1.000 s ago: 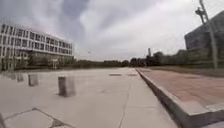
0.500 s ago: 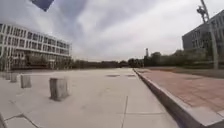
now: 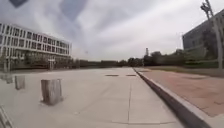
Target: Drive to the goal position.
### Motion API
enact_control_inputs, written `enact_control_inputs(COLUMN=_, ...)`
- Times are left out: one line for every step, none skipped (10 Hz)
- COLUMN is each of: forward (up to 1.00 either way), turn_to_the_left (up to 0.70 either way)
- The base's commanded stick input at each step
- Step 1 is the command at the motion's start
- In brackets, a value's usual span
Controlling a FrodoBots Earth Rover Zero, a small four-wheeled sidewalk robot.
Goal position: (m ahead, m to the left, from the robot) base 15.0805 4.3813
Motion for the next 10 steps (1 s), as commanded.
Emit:
enact_control_inputs(forward=0.5, turn_to_the_left=0.0)
enact_control_inputs(forward=0.5, turn_to_the_left=0.0)
enact_control_inputs(forward=0.5, turn_to_the_left=0.0)
enact_control_inputs(forward=0.5, turn_to_the_left=0.0)
enact_control_inputs(forward=0.5, turn_to_the_left=0.0)
enact_control_inputs(forward=0.5, turn_to_the_left=0.0)
enact_control_inputs(forward=0.5, turn_to_the_left=0.0)
enact_control_inputs(forward=0.5, turn_to_the_left=0.0)
enact_control_inputs(forward=0.5, turn_to_the_left=0.0)
enact_control_inputs(forward=0.5, turn_to_the_left=0.0)
